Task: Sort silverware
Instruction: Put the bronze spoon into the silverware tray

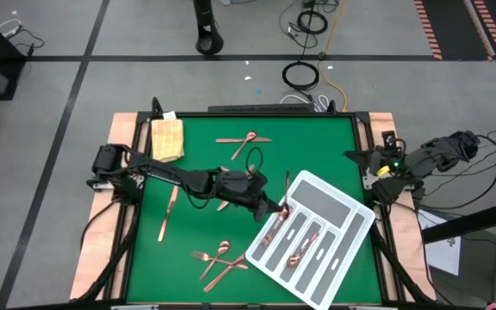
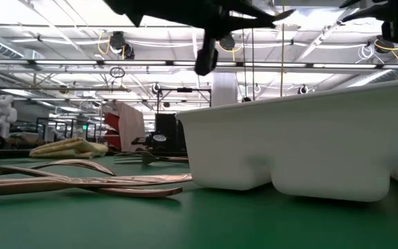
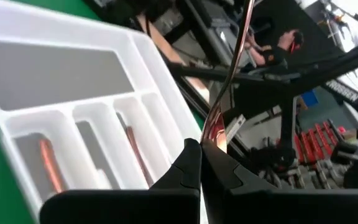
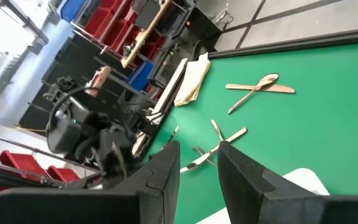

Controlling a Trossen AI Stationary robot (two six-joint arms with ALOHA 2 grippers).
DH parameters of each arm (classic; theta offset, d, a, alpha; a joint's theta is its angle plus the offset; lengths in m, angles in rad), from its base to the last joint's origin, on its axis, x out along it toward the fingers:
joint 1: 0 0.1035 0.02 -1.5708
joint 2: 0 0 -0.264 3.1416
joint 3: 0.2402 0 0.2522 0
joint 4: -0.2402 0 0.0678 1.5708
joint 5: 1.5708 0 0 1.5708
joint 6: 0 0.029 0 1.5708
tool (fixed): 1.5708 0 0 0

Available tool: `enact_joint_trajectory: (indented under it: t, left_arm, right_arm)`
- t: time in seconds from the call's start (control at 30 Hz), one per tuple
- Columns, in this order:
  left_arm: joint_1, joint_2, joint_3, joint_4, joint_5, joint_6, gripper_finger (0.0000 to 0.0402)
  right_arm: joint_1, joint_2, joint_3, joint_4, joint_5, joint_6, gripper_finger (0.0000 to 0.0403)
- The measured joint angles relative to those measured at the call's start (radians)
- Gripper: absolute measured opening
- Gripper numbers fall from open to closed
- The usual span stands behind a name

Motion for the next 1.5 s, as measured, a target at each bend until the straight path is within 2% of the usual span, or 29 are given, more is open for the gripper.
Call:
enact_joint_trajectory:
  t: [0.3, 0.43, 0.53, 0.6, 0.87, 1.07, 1.3, 1.5]
  left_arm:
    - [-0.018, 0.198, 0.293, -0.195, 0.137, 0.008, 0.0]
    - [-0.036, 0.284, 0.396, -0.252, 0.211, 0.001, 0.0]
    - [-0.055, 0.34, 0.454, -0.311, 0.227, -0.017, 0.0]
    - [-0.067, 0.363, 0.475, -0.363, 0.227, -0.026, 0.0]
    - [-0.119, 0.452, 0.532, -0.386, 0.22, -0.112, 0.0]
    - [-0.138, 0.5, 0.534, -0.41, 0.159, -0.165, 0.0]
    - [-0.14, 0.518, 0.536, -0.405, 0.103, -0.191, 0.0]
    - [-0.139, 0.523, 0.534, -0.42, 0.1, -0.202, 0.0]
  right_arm:
    - [0.0, -0.007, 0.0, -0.029, -0.006, -0.011, 0.0098]
    - [0.0, -0.007, 0.0, -0.029, -0.007, -0.029, 0.0098]
    - [0.0, -0.007, 0.0, -0.035, -0.007, -0.036, 0.0098]
    - [0.0, -0.007, 0.0, -0.037, -0.007, -0.042, 0.0098]
    - [0.0, -0.007, 0.0, -0.047, -0.007, -0.062, 0.0098]
    - [0.0, -0.006, 0.0, -0.057, -0.007, -0.065, 0.0098]
    - [0.0, -0.006, 0.0, -0.056, -0.033, -0.084, 0.0098]
    - [0.0, -0.006, 0.0, -0.057, -0.033, -0.088, 0.0098]
